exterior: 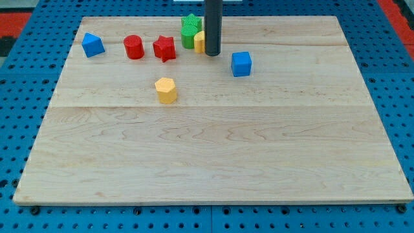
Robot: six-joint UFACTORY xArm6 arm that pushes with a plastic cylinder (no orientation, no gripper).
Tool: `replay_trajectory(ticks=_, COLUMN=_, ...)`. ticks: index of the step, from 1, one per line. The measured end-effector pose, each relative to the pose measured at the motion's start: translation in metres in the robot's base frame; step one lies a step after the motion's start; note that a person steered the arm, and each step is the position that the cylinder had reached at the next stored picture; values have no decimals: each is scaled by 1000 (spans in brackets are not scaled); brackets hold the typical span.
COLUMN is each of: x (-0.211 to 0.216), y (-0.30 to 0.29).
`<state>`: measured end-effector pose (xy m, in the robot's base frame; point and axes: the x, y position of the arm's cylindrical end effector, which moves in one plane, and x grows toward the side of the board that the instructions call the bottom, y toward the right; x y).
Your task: Push the green star into the green circle
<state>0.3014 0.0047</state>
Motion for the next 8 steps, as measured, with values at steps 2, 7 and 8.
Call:
replay_trajectory(ticks=2, x=-31, y=59)
replay_trajectory(ticks=7, x=-101, y=-53)
replay_trajectory(ticks=8, x=-85, y=-46)
